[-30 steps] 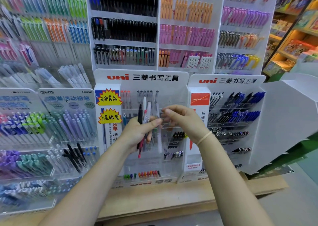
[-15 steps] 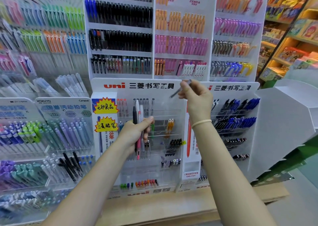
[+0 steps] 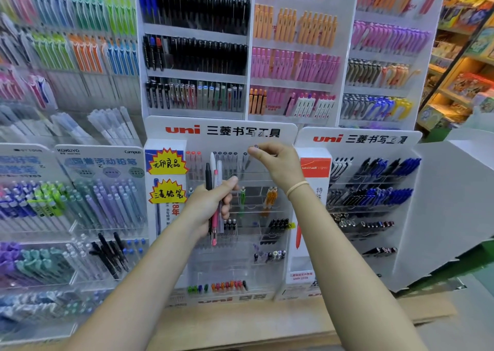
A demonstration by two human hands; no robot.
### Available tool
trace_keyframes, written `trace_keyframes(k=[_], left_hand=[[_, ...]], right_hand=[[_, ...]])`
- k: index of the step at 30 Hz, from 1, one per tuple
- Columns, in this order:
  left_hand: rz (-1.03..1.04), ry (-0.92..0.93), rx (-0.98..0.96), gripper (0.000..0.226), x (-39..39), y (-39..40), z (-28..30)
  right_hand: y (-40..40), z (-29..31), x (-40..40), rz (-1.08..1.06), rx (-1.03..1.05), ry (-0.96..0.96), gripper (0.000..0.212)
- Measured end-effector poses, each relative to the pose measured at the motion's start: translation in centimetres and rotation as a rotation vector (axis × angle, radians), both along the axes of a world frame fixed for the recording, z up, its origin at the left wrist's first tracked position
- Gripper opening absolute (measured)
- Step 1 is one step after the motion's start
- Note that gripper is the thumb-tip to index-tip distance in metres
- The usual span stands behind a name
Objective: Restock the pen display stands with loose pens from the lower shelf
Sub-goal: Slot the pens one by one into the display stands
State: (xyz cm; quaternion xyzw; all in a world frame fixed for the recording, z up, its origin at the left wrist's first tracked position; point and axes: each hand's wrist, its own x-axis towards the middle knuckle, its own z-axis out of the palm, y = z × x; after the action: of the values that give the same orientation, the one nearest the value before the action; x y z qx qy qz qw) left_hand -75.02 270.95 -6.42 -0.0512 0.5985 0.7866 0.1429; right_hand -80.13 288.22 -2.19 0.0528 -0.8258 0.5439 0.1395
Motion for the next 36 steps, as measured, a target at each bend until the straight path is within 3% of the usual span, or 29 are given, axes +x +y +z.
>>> trace_keyframes(k=[8, 23, 36], left_hand=[[-0.012, -0.016, 0.006, 0.025, -0.1, -0.1, -0.1], [-0.092, 0.002, 0.067, 0.017, 0.5, -1.2, -0.3], [-0.225, -0.024, 0.12, 0.017, 1.8, -2.6, -0.8]], right_hand=[[0.1, -0.1, -0.7, 0.047, 0.176, -0.058, 0.024], [-0.1, -0.2, -1.1, 0.019, 0.243, 0.056, 0.007], [0.4, 0.8, -1.3, 0.01, 0.454, -0.018, 0.021]])
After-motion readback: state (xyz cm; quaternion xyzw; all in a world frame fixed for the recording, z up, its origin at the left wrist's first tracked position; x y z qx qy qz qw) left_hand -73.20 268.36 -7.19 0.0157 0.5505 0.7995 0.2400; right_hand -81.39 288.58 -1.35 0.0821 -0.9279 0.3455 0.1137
